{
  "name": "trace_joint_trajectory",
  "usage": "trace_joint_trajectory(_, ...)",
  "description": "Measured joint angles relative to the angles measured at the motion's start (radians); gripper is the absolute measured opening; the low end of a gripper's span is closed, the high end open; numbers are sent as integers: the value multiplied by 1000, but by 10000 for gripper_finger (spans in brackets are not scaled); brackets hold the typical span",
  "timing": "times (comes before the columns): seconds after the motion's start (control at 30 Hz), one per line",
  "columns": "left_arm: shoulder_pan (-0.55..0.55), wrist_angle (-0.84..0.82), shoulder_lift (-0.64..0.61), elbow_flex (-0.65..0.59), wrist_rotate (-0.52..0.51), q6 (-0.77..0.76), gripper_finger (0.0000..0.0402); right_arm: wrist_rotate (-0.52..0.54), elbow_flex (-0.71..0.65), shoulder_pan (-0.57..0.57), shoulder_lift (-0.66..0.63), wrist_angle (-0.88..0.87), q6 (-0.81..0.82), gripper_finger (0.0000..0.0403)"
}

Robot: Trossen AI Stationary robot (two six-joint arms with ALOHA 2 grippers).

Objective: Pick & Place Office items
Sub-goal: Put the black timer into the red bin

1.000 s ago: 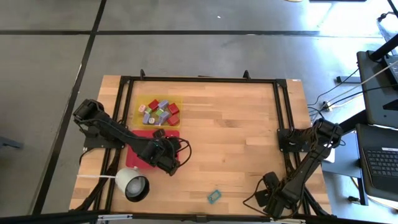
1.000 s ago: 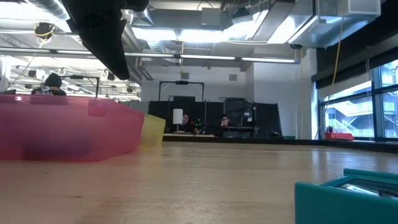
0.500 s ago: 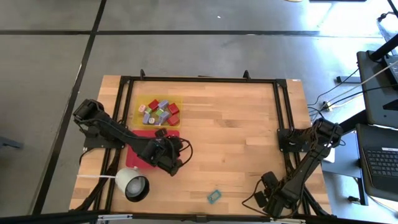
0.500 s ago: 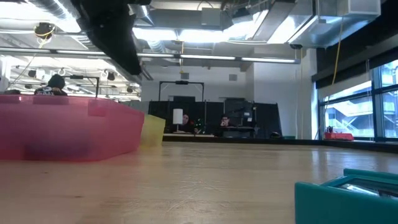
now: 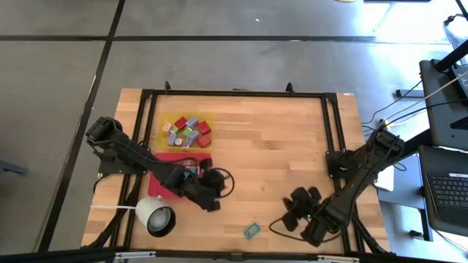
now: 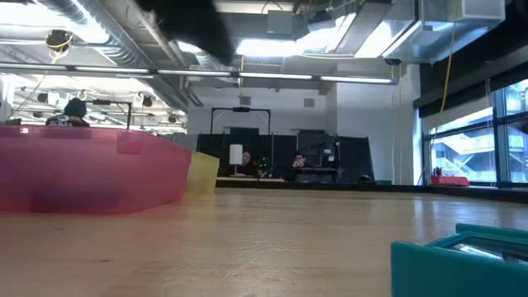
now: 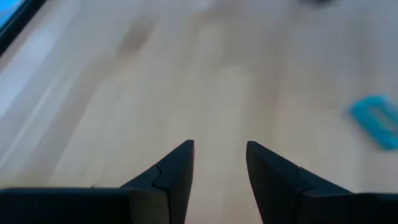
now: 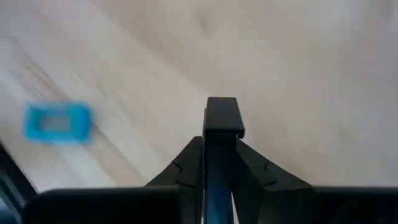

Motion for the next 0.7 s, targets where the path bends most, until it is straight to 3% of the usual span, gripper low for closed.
trace_joint_trajectory(0.2,-26,278,0,0,50,250,144,390,0,-63,-62,121,-295,76)
trace_joint_trajectory(0.33,-24,404,0,0,44,344,144,532,0,-107,-94,305,-610,66)
trace_joint_trajectory(0.53,-17,452,0,0,41,377,158,527,0,-156,-103,683,-1136,54)
trace_joint_trajectory(0.7,-17,456,2,0,41,374,188,446,0,-179,-103,930,-1389,72)
